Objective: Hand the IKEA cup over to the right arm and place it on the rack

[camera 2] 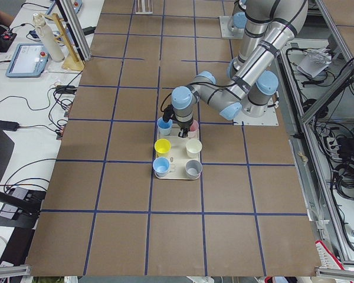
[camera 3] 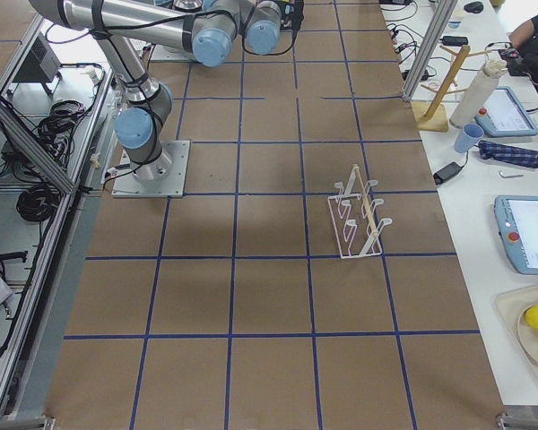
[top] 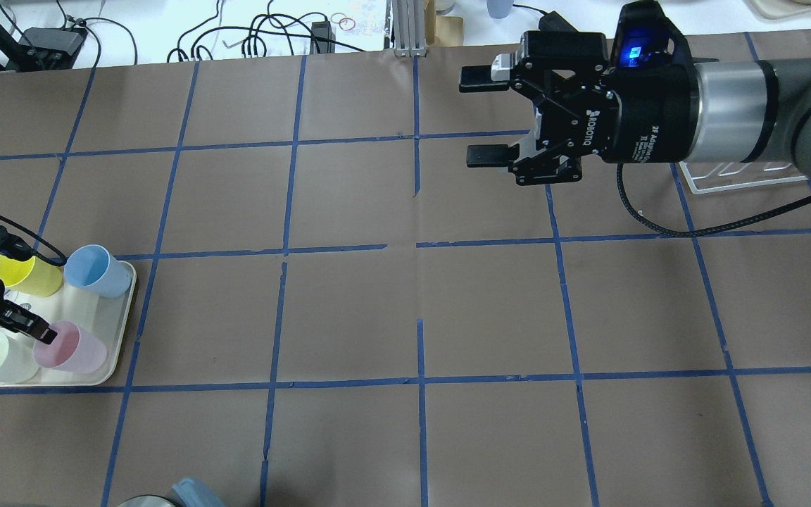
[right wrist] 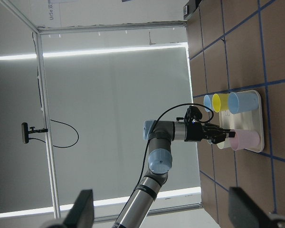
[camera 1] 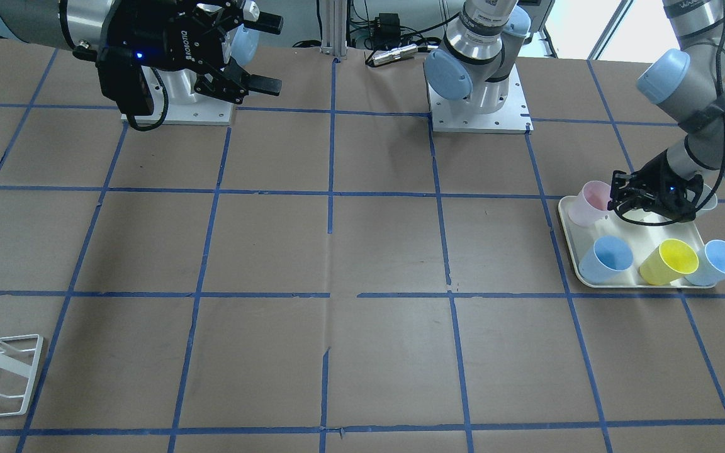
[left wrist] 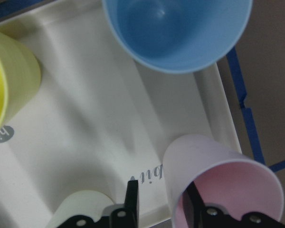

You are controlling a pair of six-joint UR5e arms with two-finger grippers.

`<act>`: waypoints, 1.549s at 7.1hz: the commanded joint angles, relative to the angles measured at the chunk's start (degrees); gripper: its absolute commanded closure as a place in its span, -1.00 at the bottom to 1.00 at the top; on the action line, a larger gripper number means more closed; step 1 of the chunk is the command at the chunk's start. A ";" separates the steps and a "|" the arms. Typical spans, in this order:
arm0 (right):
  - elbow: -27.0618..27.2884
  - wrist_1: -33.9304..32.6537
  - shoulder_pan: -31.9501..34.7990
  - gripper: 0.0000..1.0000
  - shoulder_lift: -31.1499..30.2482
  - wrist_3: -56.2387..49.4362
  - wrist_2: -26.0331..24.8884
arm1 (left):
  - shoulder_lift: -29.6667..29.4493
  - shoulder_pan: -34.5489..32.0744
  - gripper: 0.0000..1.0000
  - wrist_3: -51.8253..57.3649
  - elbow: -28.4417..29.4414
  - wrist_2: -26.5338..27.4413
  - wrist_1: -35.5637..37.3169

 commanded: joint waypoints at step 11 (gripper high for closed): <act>1.24 8.00 2.01 -1.00 2.14 -3.92 8.93 | 9.73 -9.18 1.00 -1.24 17.60 -28.30 -43.82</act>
